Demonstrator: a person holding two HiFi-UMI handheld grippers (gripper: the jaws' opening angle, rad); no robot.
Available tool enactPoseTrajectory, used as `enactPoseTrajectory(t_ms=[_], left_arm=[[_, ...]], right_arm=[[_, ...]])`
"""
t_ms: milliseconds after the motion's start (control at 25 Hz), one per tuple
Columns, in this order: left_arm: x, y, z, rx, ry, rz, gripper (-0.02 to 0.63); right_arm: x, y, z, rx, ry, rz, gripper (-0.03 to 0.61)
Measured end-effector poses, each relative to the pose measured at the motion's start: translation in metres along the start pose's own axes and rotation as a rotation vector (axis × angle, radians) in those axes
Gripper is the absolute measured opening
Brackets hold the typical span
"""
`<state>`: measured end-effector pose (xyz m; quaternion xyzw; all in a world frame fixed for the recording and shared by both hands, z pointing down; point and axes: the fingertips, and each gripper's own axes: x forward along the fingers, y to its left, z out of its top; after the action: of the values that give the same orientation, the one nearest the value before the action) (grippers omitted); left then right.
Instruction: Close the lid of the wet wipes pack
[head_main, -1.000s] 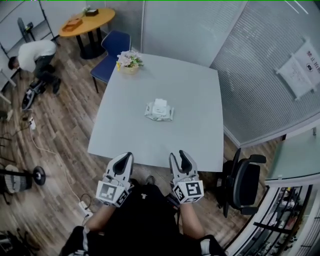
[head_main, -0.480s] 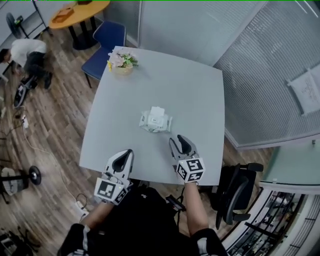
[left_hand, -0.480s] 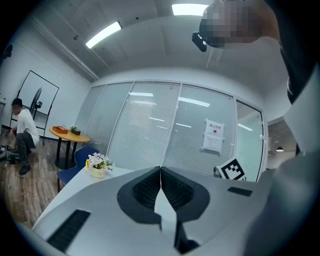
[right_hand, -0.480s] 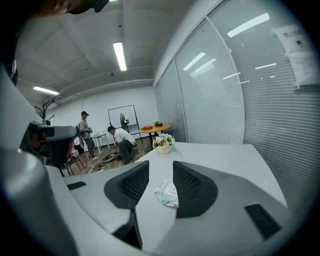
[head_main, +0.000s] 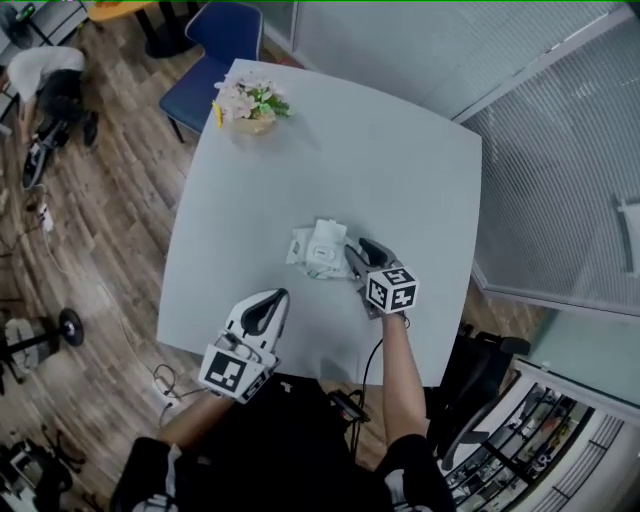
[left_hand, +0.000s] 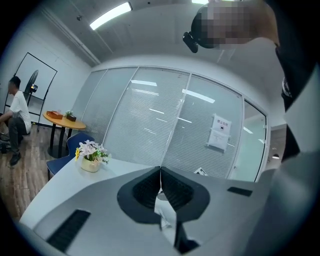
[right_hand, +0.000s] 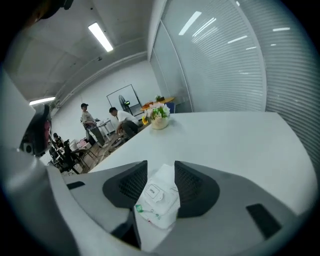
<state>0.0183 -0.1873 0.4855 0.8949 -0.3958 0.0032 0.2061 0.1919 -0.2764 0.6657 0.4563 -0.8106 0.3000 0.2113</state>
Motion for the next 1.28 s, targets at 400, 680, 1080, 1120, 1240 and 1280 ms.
enactPoseTrajectory(t_ms=[400, 680, 1080, 1120, 1240, 1280], left_arm=[[0.053, 0.041, -0.008, -0.047, 0.045, 0.000, 0.023], [0.065, 0.052, -0.013, -0.063, 0.063, 0.005, 0.021], [0.050, 0.047, -0.016, -0.063, 0.048, 0.012, 0.021], [0.047, 0.045, -0.016, -0.063, 0.045, 0.012, 0.021], [0.037, 0.037, -0.016, -0.059, 0.034, 0.011, 0.023], [0.034, 0.034, -0.017, -0.055, 0.034, 0.011, 0.021]], right_arm=[[0.090, -0.055, -0.034, 0.039, 0.242, 0.115, 0.210], [0.117, -0.059, -0.047, 0.078, 0.344, 0.216, 0.221], [0.089, -0.040, -0.031, -0.012, 0.342, 0.290, 0.083], [0.084, -0.035, -0.032, -0.031, 0.347, 0.304, 0.083], [0.071, -0.014, -0.041, -0.084, 0.377, 0.359, 0.083], [0.068, -0.007, -0.046, -0.102, 0.389, 0.375, 0.086]])
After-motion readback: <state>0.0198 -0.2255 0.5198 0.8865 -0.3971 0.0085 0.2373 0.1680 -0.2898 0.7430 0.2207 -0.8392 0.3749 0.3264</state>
